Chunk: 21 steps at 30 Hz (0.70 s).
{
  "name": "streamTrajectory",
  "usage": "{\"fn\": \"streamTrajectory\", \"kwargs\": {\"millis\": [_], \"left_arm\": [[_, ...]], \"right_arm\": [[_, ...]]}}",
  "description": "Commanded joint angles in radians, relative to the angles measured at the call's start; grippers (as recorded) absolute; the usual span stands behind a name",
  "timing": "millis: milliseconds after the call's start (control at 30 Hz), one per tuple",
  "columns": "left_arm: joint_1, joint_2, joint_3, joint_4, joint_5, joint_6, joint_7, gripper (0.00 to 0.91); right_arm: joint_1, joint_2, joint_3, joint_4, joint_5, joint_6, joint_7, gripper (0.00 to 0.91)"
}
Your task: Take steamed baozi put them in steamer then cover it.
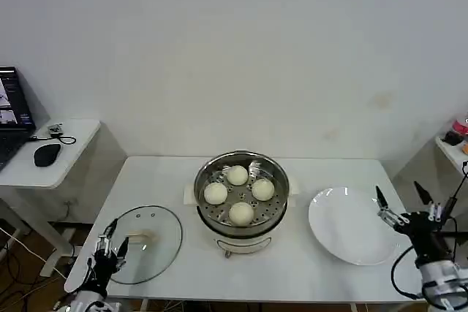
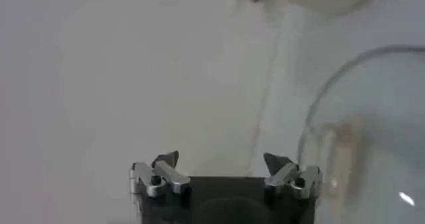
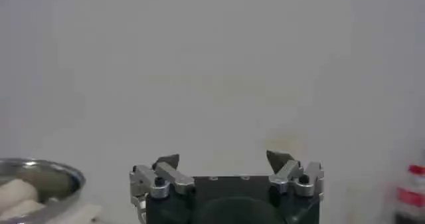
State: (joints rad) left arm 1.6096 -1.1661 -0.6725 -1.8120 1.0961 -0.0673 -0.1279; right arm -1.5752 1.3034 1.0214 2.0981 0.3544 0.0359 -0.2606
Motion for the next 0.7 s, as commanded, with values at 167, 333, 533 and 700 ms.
{"fn": "streamTrajectory", "kwargs": {"millis": [167,333,533,700], "left_arm": [[-0.026,0.006,0.044,0.046,0.178,-0.010,0.022,0.907],[-0.069,0.013,0.064,0.063,0.176,-0.001,0.033,0.907],[-0.136,0.022,0.086,0.137,0.167,0.001,0.036,0.907],[-0.193,0.026,0.105,0.181,0.156,0.005,0.033,0.907]], "right_arm": [[-0.055,0.055,0.077,0.006,0.011,0.052,0.002,0.907],[-0.067,0.062,0.077,0.002,0.006,0.058,-0.002,0.907],[-0.080,0.069,0.082,0.010,0.006,0.062,-0.005,0.907],[-0.091,0.079,0.087,0.012,0.002,0.066,-0.009,0.907]]}}
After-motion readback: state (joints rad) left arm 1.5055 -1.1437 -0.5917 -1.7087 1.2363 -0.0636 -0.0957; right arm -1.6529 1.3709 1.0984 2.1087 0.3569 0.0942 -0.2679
